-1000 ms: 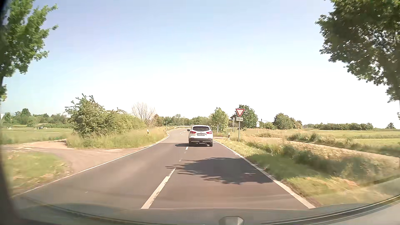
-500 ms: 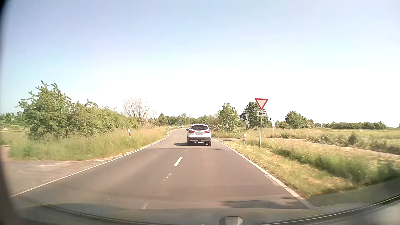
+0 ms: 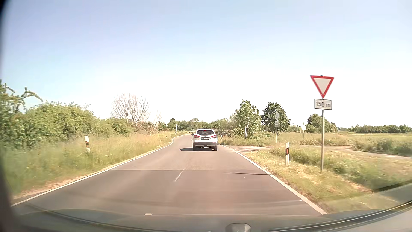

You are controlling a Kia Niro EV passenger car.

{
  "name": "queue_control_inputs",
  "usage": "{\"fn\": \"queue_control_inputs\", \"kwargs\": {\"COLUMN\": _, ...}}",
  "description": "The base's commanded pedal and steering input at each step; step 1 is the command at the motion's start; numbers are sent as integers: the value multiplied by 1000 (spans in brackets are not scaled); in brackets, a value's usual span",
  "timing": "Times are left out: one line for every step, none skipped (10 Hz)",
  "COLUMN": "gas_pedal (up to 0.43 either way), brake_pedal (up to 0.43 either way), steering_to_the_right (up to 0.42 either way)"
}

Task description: Follow the waypoints while adhering to traffic rules and regulations

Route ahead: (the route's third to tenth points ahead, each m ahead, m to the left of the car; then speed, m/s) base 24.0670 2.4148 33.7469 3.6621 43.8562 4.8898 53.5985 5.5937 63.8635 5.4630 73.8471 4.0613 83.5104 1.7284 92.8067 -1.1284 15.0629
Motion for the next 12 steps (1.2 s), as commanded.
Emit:
{"fn": "queue_control_inputs", "kwargs": {"gas_pedal": 0, "brake_pedal": 30, "steering_to_the_right": -18}}
{"fn": "queue_control_inputs", "kwargs": {"gas_pedal": 0, "brake_pedal": 30, "steering_to_the_right": -18}}
{"fn": "queue_control_inputs", "kwargs": {"gas_pedal": 0, "brake_pedal": 30, "steering_to_the_right": -18}}
{"fn": "queue_control_inputs", "kwargs": {"gas_pedal": 0, "brake_pedal": 30, "steering_to_the_right": -18}}
{"fn": "queue_control_inputs", "kwargs": {"gas_pedal": 0, "brake_pedal": 30, "steering_to_the_right": -18}}
{"fn": "queue_control_inputs", "kwargs": {"gas_pedal": 0, "brake_pedal": 30, "steering_to_the_right": -18}}
{"fn": "queue_control_inputs", "kwargs": {"gas_pedal": 0, "brake_pedal": 30, "steering_to_the_right": -18}}
{"fn": "queue_control_inputs", "kwargs": {"gas_pedal": 0, "brake_pedal": 30, "steering_to_the_right": -18}}
{"fn": "queue_control_inputs", "kwargs": {"gas_pedal": 0, "brake_pedal": 30, "steering_to_the_right": -18}}
{"fn": "queue_control_inputs", "kwargs": {"gas_pedal": 0, "brake_pedal": 30, "steering_to_the_right": -19}}
{"fn": "queue_control_inputs", "kwargs": {"gas_pedal": 0, "brake_pedal": 30, "steering_to_the_right": -23}}
{"fn": "queue_control_inputs", "kwargs": {"gas_pedal": 0, "brake_pedal": 30, "steering_to_the_right": -23}}
